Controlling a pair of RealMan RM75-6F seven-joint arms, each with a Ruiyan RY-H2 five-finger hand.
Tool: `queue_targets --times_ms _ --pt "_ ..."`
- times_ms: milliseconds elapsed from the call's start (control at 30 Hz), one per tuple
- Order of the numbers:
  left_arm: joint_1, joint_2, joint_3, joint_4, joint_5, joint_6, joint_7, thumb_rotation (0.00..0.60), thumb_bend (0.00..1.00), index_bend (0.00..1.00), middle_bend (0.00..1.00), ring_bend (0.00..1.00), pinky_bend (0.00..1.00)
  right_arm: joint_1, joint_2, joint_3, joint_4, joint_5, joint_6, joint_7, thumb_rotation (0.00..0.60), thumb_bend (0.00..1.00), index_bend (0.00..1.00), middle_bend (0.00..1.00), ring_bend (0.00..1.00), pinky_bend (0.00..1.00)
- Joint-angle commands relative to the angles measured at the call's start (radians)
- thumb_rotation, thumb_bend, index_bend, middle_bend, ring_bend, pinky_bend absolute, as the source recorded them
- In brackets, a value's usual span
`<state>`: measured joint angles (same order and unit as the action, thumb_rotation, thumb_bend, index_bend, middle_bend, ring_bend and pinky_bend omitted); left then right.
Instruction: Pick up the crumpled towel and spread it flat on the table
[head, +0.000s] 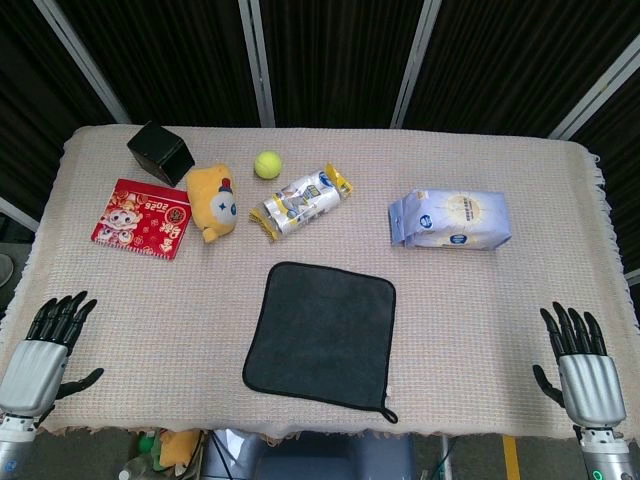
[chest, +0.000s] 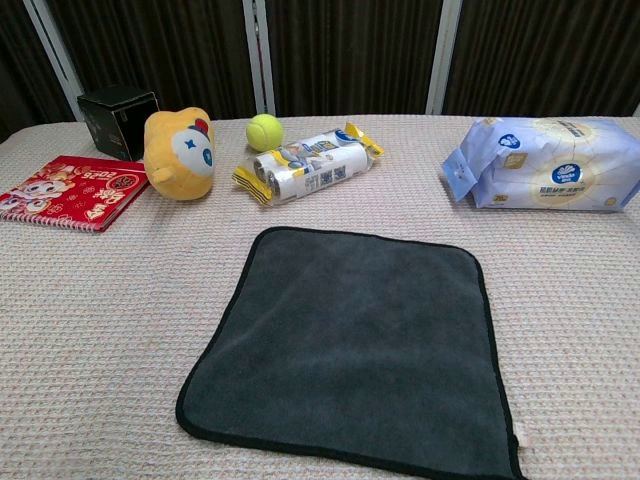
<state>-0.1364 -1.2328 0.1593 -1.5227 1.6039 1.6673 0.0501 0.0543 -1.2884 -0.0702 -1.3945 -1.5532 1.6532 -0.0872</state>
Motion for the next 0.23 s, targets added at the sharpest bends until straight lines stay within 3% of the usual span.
queue_targets --times_ms 33,233 --pt "0.018 0.010 -0.012 0.016 -0.011 0.008 -0.022 0.600 0.02 0.00 0.00 0.00 0.00 -0.022 -0.001 0.001 0.032 -0.002 0.010 0.053 0.600 0.34 0.00 0.00 0.00 0.00" --pt "0.028 0.019 -0.029 0.013 -0.006 0.007 -0.042 0.600 0.02 0.00 0.00 0.00 0.00 -0.028 -0.001 0.012 0.041 -0.009 0.007 0.084 0.600 0.34 0.00 0.00 0.00 0.00"
